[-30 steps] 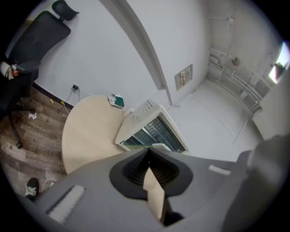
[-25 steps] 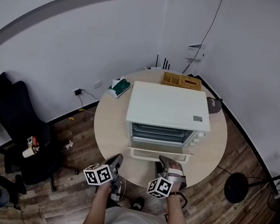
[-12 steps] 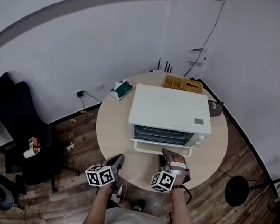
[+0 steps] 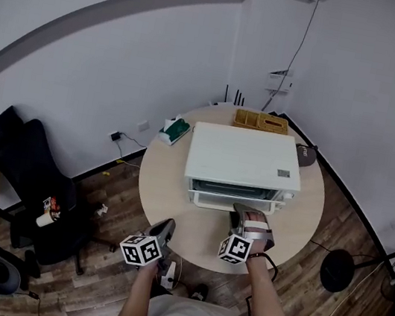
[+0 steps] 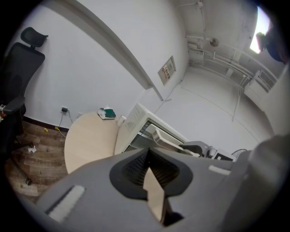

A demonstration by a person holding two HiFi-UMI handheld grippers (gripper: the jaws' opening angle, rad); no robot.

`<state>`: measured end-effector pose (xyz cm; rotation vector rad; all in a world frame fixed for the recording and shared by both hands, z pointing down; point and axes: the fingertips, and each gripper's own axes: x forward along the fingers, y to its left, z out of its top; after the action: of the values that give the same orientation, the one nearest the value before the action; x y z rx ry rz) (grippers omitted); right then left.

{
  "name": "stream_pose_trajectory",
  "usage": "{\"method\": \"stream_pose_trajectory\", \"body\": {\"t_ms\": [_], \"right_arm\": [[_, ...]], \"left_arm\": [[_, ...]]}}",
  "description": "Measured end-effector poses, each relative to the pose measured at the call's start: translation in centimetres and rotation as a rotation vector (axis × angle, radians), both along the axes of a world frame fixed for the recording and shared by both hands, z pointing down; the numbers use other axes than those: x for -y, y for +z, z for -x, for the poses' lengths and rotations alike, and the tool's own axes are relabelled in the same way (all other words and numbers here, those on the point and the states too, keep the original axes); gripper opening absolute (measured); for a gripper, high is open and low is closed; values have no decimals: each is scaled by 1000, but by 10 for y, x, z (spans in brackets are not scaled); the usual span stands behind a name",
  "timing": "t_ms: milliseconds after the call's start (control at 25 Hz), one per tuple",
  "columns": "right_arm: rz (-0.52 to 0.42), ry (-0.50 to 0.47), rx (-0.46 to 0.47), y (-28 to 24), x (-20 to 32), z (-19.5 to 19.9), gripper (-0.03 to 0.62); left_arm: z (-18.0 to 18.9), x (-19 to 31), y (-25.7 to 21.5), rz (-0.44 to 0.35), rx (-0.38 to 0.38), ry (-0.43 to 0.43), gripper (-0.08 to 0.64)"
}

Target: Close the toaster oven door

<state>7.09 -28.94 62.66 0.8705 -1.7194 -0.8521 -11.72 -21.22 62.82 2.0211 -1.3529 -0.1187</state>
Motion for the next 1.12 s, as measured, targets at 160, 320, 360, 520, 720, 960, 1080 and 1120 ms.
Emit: {"method": "stream_pose_trajectory", "body": {"t_ms": [160,320,360,520,720,960,1080,1120], "right_arm": [[-12,-3,4,-2,9,1,121],[-23,-12,-4,-5,17,1,120],[-25,-12,-4,-6,18,1,120],[-29,-8,0,-8,24,1,121],[-30,-9,-2,-9,33,1,121],[-30,-3,-2,-10,42,1,121],[-27,-1,-2,-9,43,1,121],[-27,0,-3,-9,44,1,121]], "left_arm": [[-2,-2,3,4,-1,2,58],[-7,-4,6,12,-11,7,58],[-9,-5,7,12,-13,8,58],[-11,-5,8,13,-3,17,58],[-9,-6,10,18,4,14,58],[-6,-5,9,17,10,10,58],[-4,-6,9,17,11,6,58],[-4,-5,8,16,11,4,58]]}}
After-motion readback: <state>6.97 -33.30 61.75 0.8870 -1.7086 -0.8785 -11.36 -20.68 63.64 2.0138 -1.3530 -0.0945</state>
